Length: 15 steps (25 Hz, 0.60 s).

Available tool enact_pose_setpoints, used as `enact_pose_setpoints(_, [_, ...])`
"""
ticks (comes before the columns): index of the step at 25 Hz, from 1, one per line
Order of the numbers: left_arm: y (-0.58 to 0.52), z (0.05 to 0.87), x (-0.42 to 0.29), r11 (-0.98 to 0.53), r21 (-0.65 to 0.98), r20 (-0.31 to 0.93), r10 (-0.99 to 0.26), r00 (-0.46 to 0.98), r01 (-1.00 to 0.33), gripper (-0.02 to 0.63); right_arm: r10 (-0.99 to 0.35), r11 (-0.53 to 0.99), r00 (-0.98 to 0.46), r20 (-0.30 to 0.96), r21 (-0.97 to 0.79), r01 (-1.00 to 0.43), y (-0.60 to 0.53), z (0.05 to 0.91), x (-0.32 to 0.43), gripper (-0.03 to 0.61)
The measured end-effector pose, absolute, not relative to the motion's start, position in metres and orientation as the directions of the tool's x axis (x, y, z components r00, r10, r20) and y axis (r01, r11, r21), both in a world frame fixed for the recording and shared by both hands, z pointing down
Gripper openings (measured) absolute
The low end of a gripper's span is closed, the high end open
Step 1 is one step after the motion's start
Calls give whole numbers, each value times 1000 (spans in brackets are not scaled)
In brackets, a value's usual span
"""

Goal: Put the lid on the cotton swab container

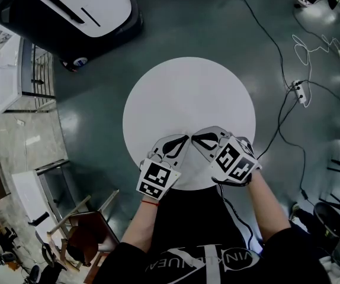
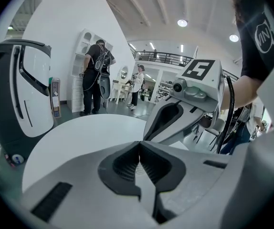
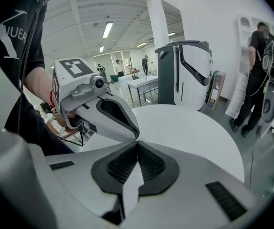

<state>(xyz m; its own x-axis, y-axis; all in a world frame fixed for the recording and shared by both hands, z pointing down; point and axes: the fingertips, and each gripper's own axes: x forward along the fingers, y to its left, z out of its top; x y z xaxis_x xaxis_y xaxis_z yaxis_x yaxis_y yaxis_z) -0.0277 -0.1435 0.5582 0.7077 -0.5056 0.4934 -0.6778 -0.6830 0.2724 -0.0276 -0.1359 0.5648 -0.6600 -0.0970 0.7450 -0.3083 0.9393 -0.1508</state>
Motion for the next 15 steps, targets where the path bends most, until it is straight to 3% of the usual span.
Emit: enact_pose_setpoints(15, [-135, 546, -25, -677, 284, 448, -532, 718, -679, 9, -196, 905, -691, 695, -144, -401, -133, 554, -21, 3])
